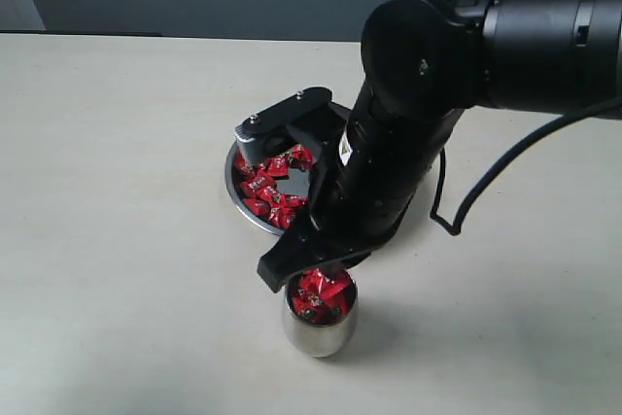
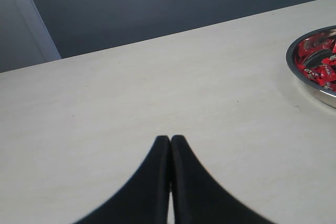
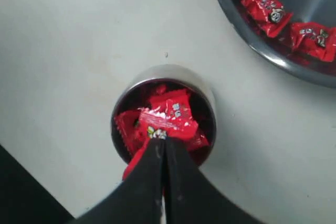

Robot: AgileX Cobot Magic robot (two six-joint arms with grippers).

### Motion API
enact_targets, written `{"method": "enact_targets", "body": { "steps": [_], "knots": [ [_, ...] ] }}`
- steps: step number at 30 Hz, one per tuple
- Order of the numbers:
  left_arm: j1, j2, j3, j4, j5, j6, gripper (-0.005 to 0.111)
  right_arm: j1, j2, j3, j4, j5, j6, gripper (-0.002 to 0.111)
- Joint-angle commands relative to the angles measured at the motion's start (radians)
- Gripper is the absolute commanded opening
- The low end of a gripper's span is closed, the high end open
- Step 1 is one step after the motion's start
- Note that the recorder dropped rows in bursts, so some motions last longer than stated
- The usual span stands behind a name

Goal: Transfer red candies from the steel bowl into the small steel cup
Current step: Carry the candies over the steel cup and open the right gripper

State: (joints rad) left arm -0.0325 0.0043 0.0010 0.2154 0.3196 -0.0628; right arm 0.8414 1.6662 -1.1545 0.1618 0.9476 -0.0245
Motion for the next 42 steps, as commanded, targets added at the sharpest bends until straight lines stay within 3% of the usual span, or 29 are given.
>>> {"method": "enact_targets", "body": {
  "steps": [1,36,38,42],
  "knots": [
    [0.0,-0.004,-0.001,0.0,-0.007,-0.005,0.0,-0.001,-0.009,0.032,0.006,-0.054,-0.002,-0.001],
    [0.0,-0.004,-0.001,0.0,-0.007,-0.005,0.0,-0.001,0.095,0.032,0.031,-0.088,-0.008,-0.001],
    [0.0,-0.004,-0.001,0.0,-0.007,-0.005,0.0,-0.001,0.095,0.032,0.029,-0.09,-0.014,0.004],
    [0.0,-0.004,-0.001,0.0,-0.007,-0.005,0.0,-0.003,0.093,0.032,0.029,-0.09,-0.027,0.024]
  ]
}}
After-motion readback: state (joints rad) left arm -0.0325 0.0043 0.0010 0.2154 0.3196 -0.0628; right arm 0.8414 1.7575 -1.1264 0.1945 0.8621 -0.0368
